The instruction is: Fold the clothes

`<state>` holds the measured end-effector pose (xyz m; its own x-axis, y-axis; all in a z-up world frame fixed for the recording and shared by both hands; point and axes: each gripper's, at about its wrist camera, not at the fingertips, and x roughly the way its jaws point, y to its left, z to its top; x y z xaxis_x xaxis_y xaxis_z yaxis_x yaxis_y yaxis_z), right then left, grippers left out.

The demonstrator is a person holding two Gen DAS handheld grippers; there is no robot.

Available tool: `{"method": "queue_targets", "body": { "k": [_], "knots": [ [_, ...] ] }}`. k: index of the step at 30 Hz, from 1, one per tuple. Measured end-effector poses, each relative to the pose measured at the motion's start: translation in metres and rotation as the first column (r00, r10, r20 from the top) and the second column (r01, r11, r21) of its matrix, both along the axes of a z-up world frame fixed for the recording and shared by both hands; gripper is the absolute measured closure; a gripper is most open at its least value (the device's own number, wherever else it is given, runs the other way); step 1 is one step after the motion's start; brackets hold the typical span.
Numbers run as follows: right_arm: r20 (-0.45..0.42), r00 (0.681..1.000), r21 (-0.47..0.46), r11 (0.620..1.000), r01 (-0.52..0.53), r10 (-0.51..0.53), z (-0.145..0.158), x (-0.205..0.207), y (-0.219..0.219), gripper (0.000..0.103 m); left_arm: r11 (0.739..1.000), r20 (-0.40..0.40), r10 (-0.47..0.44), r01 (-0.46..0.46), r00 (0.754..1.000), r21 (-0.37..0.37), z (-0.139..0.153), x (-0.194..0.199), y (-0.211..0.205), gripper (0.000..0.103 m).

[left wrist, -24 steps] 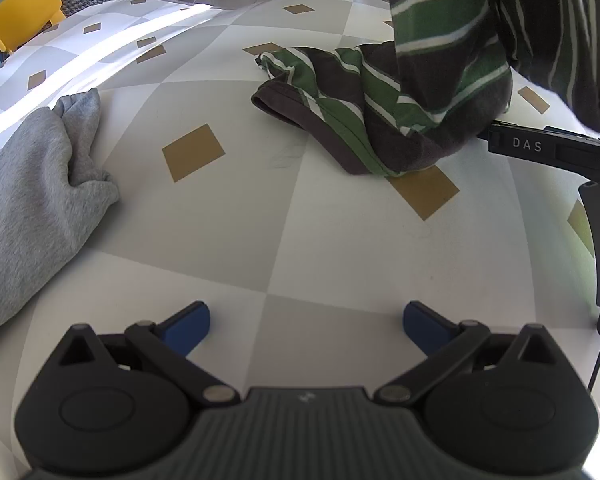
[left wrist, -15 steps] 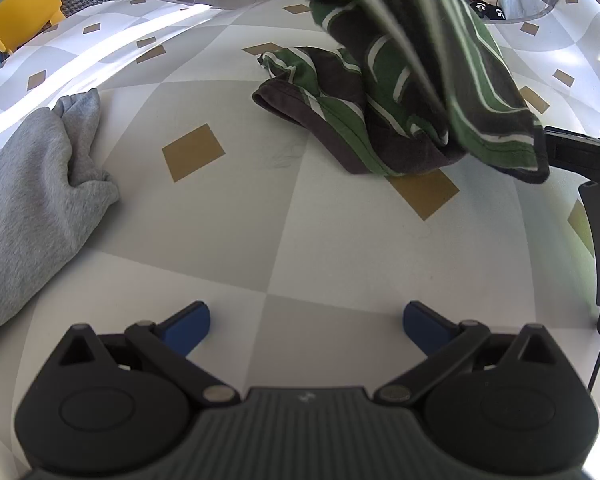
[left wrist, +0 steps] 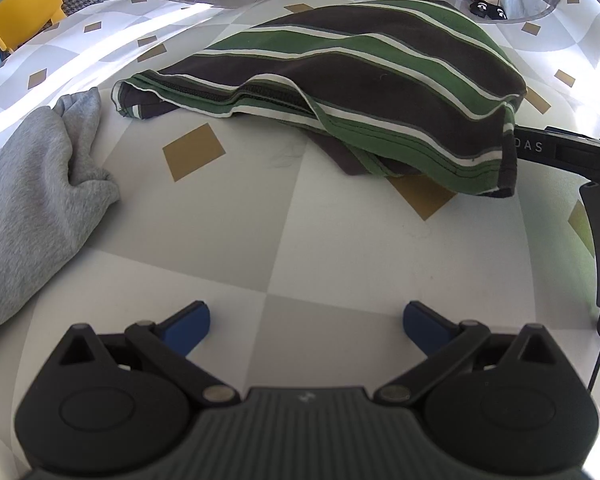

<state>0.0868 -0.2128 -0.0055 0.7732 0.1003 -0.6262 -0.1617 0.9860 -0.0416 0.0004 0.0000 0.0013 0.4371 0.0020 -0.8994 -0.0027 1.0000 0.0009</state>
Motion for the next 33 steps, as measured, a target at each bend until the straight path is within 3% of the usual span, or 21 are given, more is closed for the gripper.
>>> {"method": "queue_targets", "body": {
  "k": [8,22,26,33],
  "knots": [
    [0.000,1.000,0.000,1.000,0.000,0.000,-0.001,0.000,0.000,0.010,1.000,-0.012,-0.003,0.003,1.000,0.001,0.001,0.008,0.004,0.000],
    [0.000,1.000,-0.004,1.000,-0.001,0.001,-0.002,0.000,0.000,0.010,0.983,-0.031,0.185,-0.185,0.982,-0.001,0.001,0.033,0.057,0.000],
    [-0.019,1.000,-0.007,1.000,-0.011,0.011,-0.001,-0.004,0.001,0.010,0.966,-0.032,0.260,-0.260,0.965,0.002,0.001,0.036,0.082,0.000],
    [-0.123,0.991,-0.047,0.997,-0.062,0.056,0.013,-0.005,0.004,0.014,0.912,-0.005,0.411,-0.411,0.912,-0.002,0.001,0.042,0.137,0.000]
  ]
}}
